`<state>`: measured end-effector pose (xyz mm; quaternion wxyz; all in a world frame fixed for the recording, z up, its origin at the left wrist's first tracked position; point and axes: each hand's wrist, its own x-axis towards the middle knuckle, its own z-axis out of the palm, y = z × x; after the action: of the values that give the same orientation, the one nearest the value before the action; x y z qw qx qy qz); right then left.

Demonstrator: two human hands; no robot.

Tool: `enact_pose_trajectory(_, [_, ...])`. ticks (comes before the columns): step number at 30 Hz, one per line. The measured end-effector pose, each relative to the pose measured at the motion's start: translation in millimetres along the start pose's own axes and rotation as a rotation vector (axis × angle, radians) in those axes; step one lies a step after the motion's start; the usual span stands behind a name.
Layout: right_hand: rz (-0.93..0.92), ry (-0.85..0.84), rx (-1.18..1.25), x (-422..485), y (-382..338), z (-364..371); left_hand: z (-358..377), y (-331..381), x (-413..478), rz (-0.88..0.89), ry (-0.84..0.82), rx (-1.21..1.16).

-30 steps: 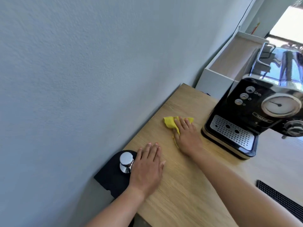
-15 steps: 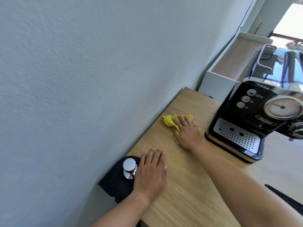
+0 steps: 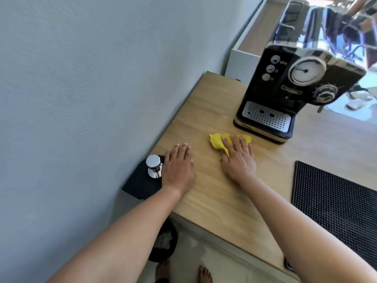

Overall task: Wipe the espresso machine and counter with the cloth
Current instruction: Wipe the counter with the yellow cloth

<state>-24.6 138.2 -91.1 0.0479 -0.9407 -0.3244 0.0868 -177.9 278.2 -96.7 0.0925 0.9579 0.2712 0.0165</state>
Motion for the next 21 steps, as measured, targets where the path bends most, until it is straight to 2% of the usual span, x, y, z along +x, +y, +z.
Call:
enact_pose_trajectory(2, [-0.024,-0.023,-0.005,-12.4,-31.2,4.9,-1.5,-0.5,0.4,0.003,0.015,-0.016])
enact_pose_trajectory(5, [-0.278,-0.074,-0.029,-66.7,-51.8,10.7,-8.2,-2.2,1.4,-0.032,0.001,-0.123])
enact_pose_trajectory(8, [-0.497,-0.133,-0.029,-112.8,-18.9,14.4,-7.2,-2.8,-3.3,0.039,-0.074,-0.056])
enact_pose_trajectory(10, [-0.534,-0.149,-0.051,-108.8,20.5,6.7,-5.4,-3.3,-7.1,0.063,-0.131,-0.073])
enact_pose_trajectory(11, [-0.454,-0.133,-0.067,-100.9,36.7,2.8,-6.1,-3.5,-7.6,0.056,-0.141,-0.102])
enact_pose_trajectory(13, [-0.163,-0.068,-0.027,-79.6,50.5,-4.1,-7.1,-5.7,-5.7,0.061,-0.155,-0.105])
enact_pose_trajectory(15, [0.109,-0.002,0.018,-64.9,35.5,-5.8,-7.3,-5.3,-5.1,0.072,-0.166,-0.086])
enact_pose_trajectory(17, [0.176,-0.009,0.035,-65.8,-0.2,-0.8,-8.5,-3.8,-4.4,0.045,-0.165,-0.150])
enact_pose_trajectory(19, [0.003,-0.020,0.021,-87.7,-41.8,7.8,-8.7,-4.1,-1.6,0.013,-0.145,-0.234])
enact_pose_trajectory(21, [-0.302,-0.050,-0.016,-128.2,-65.0,21.0,-8.1,-4.4,-1.0,0.003,-0.134,-0.269])
